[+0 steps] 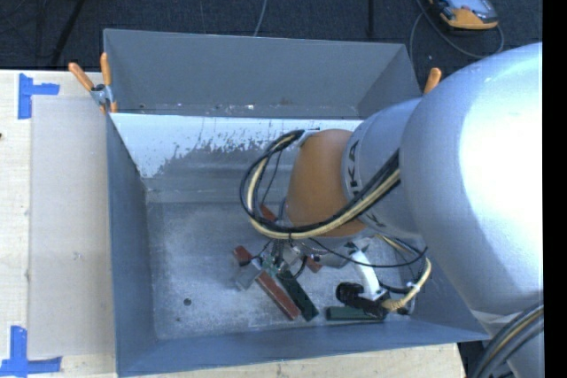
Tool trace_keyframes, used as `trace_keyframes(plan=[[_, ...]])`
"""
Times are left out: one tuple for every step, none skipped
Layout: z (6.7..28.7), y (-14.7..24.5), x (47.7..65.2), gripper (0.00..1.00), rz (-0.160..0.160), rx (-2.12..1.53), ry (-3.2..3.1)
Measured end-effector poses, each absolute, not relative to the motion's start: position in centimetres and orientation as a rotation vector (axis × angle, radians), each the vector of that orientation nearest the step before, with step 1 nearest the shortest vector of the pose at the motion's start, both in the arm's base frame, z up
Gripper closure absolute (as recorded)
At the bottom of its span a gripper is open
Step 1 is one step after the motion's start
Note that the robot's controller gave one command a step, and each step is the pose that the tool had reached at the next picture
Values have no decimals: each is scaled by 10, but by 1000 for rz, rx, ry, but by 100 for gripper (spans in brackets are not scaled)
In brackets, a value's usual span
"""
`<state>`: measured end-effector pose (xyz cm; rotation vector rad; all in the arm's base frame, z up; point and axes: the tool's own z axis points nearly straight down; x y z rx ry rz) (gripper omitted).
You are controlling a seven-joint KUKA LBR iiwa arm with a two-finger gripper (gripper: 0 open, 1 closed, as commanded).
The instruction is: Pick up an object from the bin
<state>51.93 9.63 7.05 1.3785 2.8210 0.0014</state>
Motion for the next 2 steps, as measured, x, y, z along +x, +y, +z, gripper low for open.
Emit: trace_keyframes(plan=[[71,96,520,0,2,1382,2821],[70,96,519,100,-1,1386,2822]])
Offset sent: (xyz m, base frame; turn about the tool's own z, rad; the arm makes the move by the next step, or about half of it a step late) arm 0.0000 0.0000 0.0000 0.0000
